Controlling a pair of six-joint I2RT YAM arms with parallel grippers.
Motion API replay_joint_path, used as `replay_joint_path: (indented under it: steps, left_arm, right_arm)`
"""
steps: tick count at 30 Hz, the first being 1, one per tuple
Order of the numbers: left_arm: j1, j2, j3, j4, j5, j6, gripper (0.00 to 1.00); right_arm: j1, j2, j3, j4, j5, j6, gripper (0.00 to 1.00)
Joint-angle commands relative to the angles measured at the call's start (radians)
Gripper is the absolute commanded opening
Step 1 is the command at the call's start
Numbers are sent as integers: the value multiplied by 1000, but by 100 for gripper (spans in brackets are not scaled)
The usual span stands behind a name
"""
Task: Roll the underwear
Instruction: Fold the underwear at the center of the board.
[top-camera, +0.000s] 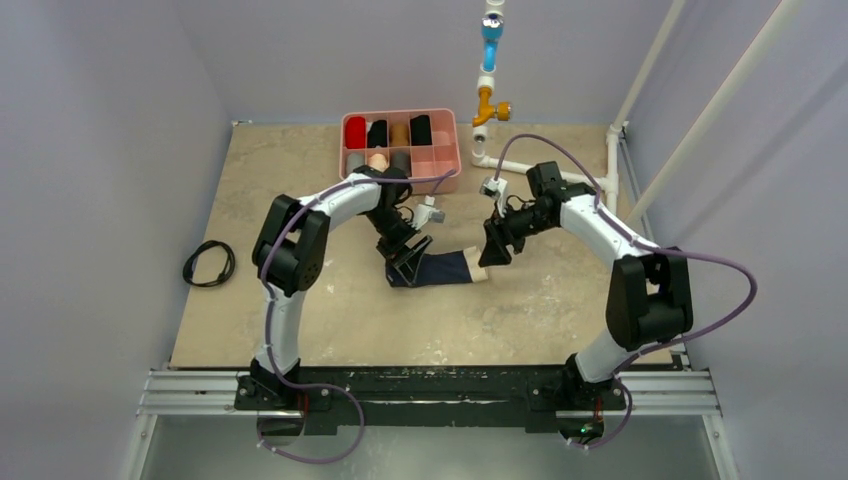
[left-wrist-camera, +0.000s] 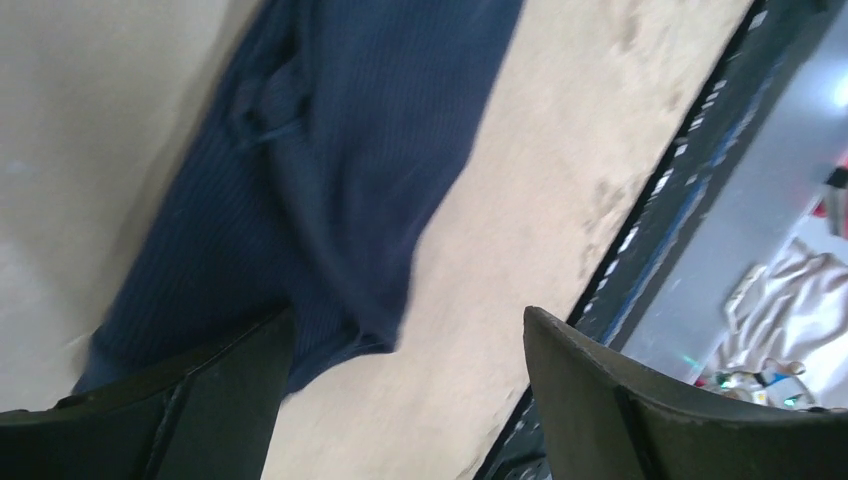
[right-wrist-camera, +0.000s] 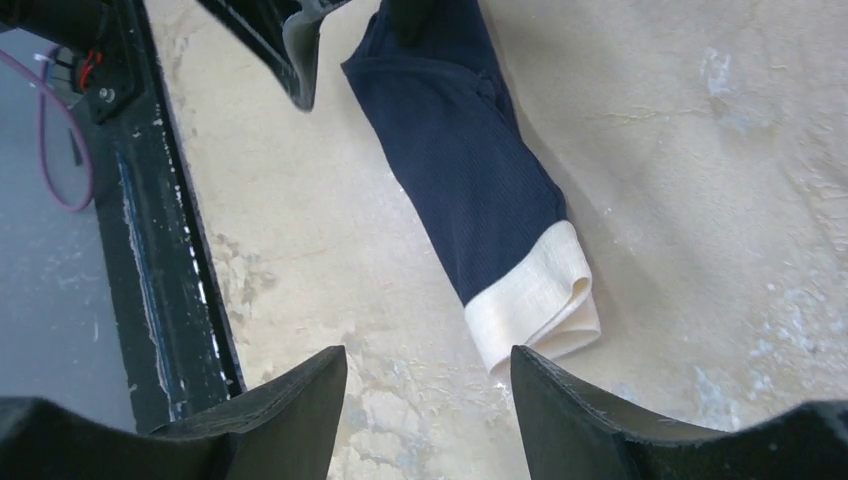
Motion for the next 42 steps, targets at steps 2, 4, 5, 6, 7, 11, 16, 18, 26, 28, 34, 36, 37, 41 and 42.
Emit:
replay_joint_path:
  steps: [2, 4, 5, 6, 7, 11, 16, 18, 26, 28, 34, 36, 37, 41, 42]
  left_arm:
    - [35, 33, 103, -192, -239, 207, 83]
    - [50, 26, 123, -191, -309, 235, 84]
    - [57, 18, 130, -181, -341, 246, 84]
    - [63, 9, 139, -172, -368, 253, 84]
    - [68, -5, 148, -169, -375, 262, 85]
    - [75, -78, 156, -144, -329, 266, 86]
    - [75, -154, 142, -100, -185, 193, 88]
    - [70, -188, 109, -52, -123, 144, 90]
    - [-49, -325, -51, 200, -58, 8, 98]
    - [-90, -321, -49, 231, -58, -20, 98]
    - [-150, -222, -1, 363, 14, -212, 98]
    - [-152, -167, 24, 387, 30, -272, 98]
    - [-152, -146, 34, 400, 31, -296, 98]
    - [-155, -84, 46, 438, 44, -390, 97]
    - [-156, -69, 49, 442, 45, -403, 97]
  right_arm:
    - [-4, -123, -44, 75, 99, 45, 63]
    - [-2, -160, -59, 98, 144, 67, 64]
    - [-3, -177, -65, 108, 163, 72, 66]
    - [-3, -194, -75, 118, 182, 78, 67]
    - [-2, -210, -85, 130, 200, 86, 69]
    - [-4, -273, -131, 188, 255, 118, 82]
    - [-4, -318, -139, 246, 347, 181, 93]
    - [-3, -342, -140, 272, 401, 208, 98]
    - [-3, -486, -201, 374, 545, 278, 99]
    - [-4, -504, -218, 393, 559, 311, 99]
    - [-4, -529, -238, 393, 616, 367, 99]
    - [-4, -555, -248, 401, 645, 377, 99]
    - [-4, -568, -255, 407, 660, 380, 99]
    - [-9, -610, -281, 434, 718, 391, 99]
    - [-11, -614, -283, 436, 726, 390, 99]
